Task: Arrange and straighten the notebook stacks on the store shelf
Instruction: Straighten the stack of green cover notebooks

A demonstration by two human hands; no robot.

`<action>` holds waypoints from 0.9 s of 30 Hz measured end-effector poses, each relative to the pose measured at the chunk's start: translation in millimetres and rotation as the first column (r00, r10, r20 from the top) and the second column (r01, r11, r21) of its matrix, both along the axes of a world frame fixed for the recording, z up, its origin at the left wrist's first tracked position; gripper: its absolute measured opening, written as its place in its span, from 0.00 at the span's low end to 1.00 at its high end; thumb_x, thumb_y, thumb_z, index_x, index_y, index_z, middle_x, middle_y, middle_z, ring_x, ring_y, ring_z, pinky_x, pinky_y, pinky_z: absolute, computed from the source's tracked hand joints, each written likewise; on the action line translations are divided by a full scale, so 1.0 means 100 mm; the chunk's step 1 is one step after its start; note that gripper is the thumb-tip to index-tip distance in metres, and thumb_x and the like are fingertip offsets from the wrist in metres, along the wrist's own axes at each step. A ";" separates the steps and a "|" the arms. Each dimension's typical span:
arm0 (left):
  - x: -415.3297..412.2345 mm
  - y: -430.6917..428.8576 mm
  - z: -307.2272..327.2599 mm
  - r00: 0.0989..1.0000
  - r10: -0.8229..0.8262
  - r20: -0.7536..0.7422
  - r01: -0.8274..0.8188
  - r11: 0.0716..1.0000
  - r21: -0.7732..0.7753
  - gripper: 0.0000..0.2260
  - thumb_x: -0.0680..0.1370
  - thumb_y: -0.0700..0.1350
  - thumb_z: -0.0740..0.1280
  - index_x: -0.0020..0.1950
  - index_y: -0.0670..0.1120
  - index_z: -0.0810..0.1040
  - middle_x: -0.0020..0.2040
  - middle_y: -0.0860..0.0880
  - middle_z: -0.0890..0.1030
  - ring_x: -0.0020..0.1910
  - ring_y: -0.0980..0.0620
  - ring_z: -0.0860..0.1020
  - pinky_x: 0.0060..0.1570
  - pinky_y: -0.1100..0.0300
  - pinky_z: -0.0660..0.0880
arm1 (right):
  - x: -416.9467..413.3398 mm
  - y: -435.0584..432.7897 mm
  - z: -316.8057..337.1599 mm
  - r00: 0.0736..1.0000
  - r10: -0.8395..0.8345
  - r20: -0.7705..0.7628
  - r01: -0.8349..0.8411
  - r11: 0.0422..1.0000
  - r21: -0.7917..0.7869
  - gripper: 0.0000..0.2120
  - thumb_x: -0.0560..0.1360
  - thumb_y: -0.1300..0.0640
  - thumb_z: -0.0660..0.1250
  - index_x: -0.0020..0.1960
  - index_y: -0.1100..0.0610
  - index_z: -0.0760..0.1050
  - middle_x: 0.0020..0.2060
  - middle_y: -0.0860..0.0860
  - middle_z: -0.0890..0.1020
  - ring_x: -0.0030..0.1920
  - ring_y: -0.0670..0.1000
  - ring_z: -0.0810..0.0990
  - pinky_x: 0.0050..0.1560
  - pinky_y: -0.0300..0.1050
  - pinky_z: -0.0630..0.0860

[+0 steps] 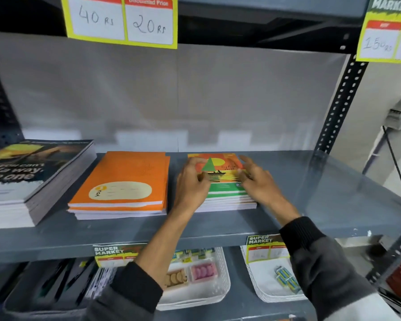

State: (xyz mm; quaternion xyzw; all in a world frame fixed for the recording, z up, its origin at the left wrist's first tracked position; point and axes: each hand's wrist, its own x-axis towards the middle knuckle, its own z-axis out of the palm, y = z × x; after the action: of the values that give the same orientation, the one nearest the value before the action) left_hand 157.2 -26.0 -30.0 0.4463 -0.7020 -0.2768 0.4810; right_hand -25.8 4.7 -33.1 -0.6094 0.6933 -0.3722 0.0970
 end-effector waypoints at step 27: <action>0.35 0.35 -0.33 0.997 -0.005 -0.082 -0.004 0.993 -0.117 0.20 0.73 0.45 0.74 0.64 0.42 0.78 0.58 0.49 0.81 0.52 0.62 0.81 0.56 0.66 0.76 | -0.30 0.56 -0.21 0.869 0.273 0.412 -0.223 0.961 -0.166 0.19 0.74 0.62 0.73 0.65 0.57 0.79 0.56 0.50 0.85 0.55 0.43 0.83 0.58 0.36 0.77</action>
State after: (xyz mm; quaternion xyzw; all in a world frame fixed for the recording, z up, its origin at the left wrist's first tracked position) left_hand 192.6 9.0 -63.4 0.4055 -0.6968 -0.2533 0.5346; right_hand -55.9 60.6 -53.7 -0.6004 0.5483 -0.5209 0.2600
